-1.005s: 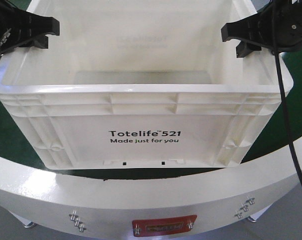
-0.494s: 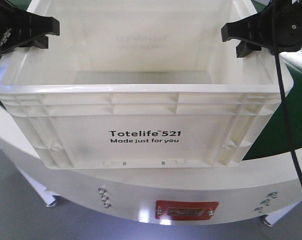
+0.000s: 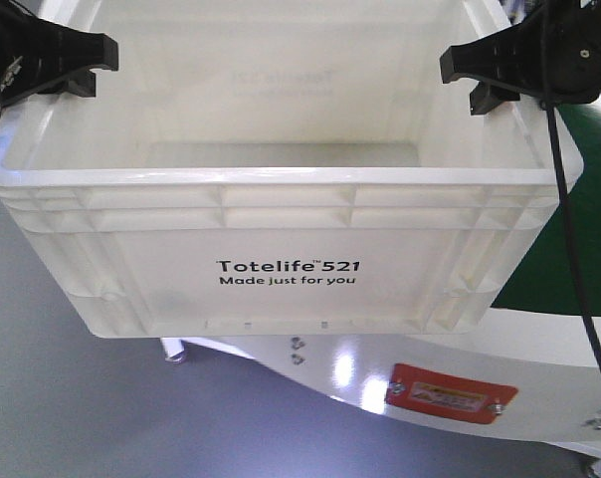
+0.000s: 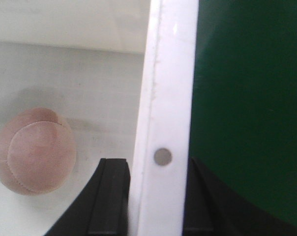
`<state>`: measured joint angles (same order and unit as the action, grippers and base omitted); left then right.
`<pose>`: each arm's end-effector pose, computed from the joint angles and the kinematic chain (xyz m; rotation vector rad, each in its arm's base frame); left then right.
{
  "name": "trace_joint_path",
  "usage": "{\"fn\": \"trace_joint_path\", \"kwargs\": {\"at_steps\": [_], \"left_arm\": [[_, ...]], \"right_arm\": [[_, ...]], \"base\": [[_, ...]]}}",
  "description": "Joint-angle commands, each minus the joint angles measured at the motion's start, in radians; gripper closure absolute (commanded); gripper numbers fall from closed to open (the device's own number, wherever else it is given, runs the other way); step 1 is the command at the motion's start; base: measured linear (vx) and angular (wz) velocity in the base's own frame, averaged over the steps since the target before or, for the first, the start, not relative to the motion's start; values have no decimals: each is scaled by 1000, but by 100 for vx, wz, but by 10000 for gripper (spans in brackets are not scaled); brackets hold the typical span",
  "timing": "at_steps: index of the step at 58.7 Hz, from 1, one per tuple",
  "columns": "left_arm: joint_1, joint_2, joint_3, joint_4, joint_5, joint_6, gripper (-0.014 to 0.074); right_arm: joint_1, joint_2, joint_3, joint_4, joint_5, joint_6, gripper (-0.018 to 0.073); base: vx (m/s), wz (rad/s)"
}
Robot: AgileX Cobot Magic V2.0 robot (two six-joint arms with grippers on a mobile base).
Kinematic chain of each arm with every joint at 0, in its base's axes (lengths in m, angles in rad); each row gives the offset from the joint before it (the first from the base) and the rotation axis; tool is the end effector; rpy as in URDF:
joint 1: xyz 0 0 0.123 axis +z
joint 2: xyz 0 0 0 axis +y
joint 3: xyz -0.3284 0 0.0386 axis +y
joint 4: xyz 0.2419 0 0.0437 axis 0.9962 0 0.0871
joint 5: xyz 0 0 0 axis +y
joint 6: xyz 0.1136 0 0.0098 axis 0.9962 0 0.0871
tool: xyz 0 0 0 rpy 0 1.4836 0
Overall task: Place moving items into box and shelve
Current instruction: 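Hold the tote steady in both grippers while the base turns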
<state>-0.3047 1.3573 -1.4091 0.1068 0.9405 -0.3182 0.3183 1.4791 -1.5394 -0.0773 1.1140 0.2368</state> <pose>0.2764 -0.0766 0.4268 0.0173 2.3721 -0.1680 0.2986 0.0901 0.4182 -0.1192 2.5341 0.1190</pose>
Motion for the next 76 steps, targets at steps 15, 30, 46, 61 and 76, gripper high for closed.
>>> {"fn": "trace_joint_path", "kwargs": {"at_steps": [15, 30, 46, 61, 76], "left_arm": [[5, -48, -38, 47, -106, 3, 596], [5, -48, -38, 47, -106, 3, 596], [5, -48, -38, 47, -106, 3, 596], [5, -48, -38, 47, -106, 3, 596], [5, -48, -38, 47, -106, 3, 596]], "right_arm": [[-9, -56, -41, -48, -102, -14, 564], [-9, -56, -41, -48, -102, -14, 564], [-9, -56, -41, -48, -102, -14, 564], [-9, -56, -41, -48, -102, -14, 564], [-9, -56, -41, -48, -102, -14, 564]], "base": [[-13, 48], [-14, 53], [-15, 56], [-15, 59], [-15, 64]]}}
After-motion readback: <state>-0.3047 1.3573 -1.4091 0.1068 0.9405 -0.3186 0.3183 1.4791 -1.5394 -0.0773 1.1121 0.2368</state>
